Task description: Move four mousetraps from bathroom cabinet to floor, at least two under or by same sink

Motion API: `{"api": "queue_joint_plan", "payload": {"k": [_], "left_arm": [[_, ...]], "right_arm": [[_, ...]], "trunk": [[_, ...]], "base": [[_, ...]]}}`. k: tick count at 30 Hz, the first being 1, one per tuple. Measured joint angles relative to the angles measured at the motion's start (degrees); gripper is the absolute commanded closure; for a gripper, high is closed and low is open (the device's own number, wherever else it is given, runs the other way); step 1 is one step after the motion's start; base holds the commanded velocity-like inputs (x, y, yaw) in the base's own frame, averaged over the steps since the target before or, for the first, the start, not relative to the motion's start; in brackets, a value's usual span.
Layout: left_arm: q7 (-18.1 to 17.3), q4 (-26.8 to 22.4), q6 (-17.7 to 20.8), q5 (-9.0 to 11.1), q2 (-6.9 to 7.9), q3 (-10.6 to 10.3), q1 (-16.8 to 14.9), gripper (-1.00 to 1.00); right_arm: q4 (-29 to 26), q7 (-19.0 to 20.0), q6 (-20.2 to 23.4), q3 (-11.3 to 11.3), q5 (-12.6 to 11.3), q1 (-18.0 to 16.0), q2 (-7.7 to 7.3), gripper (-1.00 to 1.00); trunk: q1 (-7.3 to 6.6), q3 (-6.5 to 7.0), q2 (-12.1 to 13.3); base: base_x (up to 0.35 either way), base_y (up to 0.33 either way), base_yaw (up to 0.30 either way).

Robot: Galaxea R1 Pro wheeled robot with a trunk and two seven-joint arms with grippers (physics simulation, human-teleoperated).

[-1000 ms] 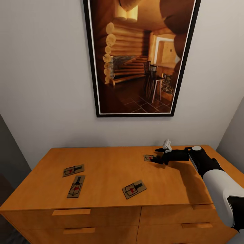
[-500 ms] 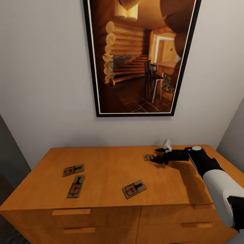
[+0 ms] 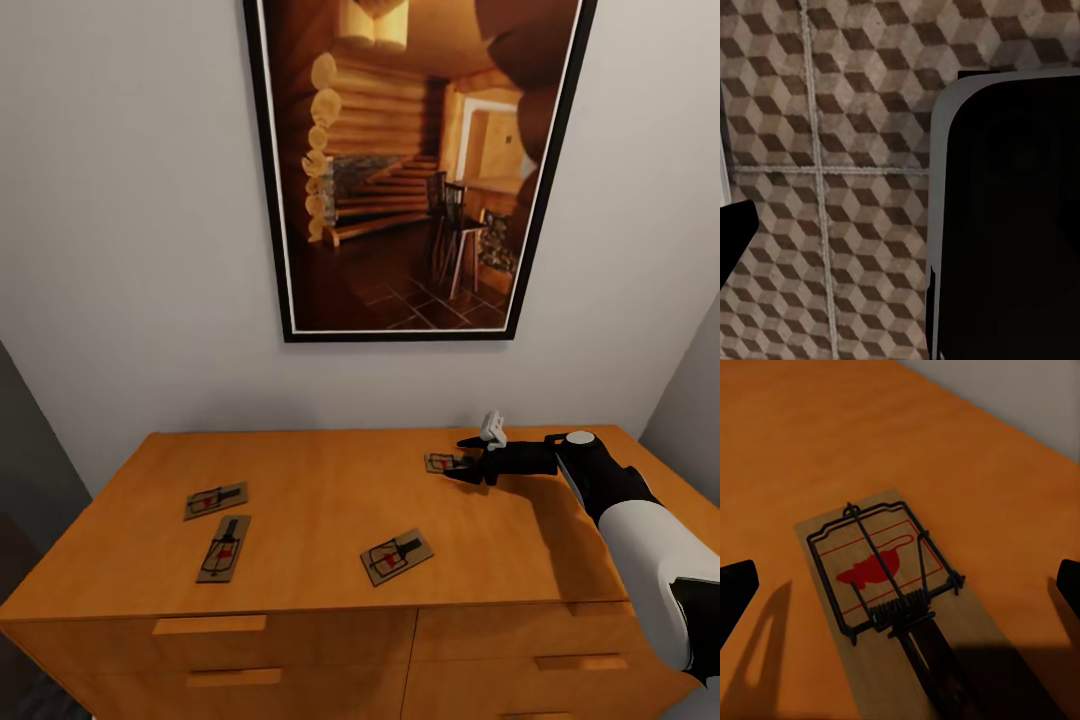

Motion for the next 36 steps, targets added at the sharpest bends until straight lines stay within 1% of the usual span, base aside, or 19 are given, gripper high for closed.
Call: {"api": "queue_joint_plan", "payload": {"k": [15,36], "left_arm": [[0.0,0.0,0.0,0.0,0.0,0.0,0.0,-1.0],[0.0,0.3,0.0,0.0,0.0,0.0,0.0,-1.0]], "right_arm": [[0.0,0.0,0.0,0.0,0.0,0.0,0.0,-1.0],[0.0,0.0,0.0,0.0,0.0,0.0,0.0,-1.0]], "trunk": [[0.0,-0.55,0.0],[0.0,-0.63,0.0]], "base": [[0.0,0.0,0.0],[0.0,0.0,0.0]]}}
